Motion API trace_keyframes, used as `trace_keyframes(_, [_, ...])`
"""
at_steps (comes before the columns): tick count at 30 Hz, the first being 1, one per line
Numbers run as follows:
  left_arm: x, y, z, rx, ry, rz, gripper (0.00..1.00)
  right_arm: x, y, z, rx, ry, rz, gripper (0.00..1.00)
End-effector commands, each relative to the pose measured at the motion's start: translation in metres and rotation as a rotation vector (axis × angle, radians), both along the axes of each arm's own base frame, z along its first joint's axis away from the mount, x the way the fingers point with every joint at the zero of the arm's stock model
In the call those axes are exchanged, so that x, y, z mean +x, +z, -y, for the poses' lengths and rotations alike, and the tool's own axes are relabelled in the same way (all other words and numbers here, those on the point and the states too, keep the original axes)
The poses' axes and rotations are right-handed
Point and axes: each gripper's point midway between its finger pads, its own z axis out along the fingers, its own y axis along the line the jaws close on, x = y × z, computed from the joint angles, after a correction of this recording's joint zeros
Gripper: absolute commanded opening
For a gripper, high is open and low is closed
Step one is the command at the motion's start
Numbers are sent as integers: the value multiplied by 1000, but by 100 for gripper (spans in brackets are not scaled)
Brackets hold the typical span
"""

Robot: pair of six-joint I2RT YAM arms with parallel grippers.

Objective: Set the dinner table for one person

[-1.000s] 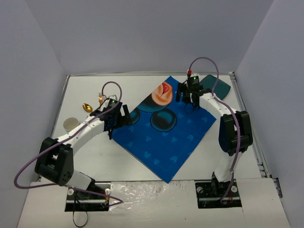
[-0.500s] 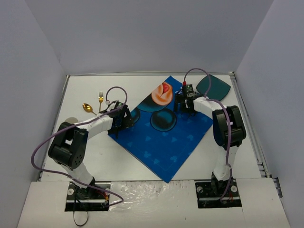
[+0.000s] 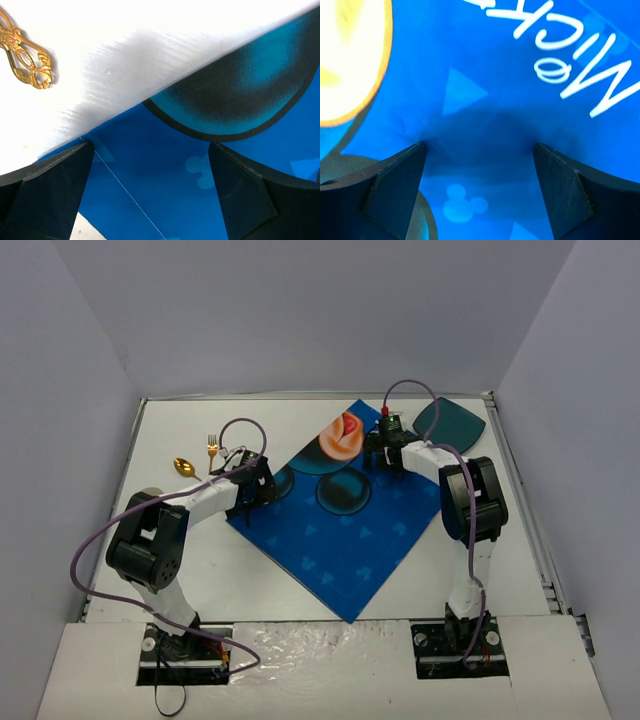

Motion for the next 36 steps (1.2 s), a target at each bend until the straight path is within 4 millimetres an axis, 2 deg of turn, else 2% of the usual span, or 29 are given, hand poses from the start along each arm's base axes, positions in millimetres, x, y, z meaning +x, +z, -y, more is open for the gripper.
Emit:
trace_keyframes(1, [-1,-15,-13,16,46,-43,97,-1,-17,-3,12,7,-47,85])
trace_keyframes(7, [0,-17,-20,24,54,-58,97,7,-9,-10,42,17,-27,85])
trace_keyframes(10, [1,-9,-20,15,48,-40,97,14,12,-13,60,21,15,85])
trace_keyframes(12, [4,2,-20,13,39,-17,97,21,33,-15,75,21,57,85])
trace_keyframes(17, [17,55,-18,17,-10,79,97,38,105,-11,143,0,196,85])
trace_keyframes(20, [28,107,-18,19,-48,184,97,45,153,2,234,-32,279,86])
trace_keyframes(21, [30,121,-18,22,-62,212,97,46,165,8,257,-39,299,86])
trace_keyframes(25, [23,184,-24,37,-133,351,97,47,211,59,362,-150,404,100])
trace_keyframes(28, [4,208,-37,47,-166,410,97,44,232,105,391,-237,480,100])
trace_keyframes(30, [-11,222,-46,43,-179,451,97,38,237,134,415,-297,520,100])
trace_keyframes(33, [-34,216,-62,39,-189,449,97,31,232,151,436,-304,560,100])
trace_keyframes(36, [-53,202,-82,81,-182,431,97,24,216,178,452,-366,556,100])
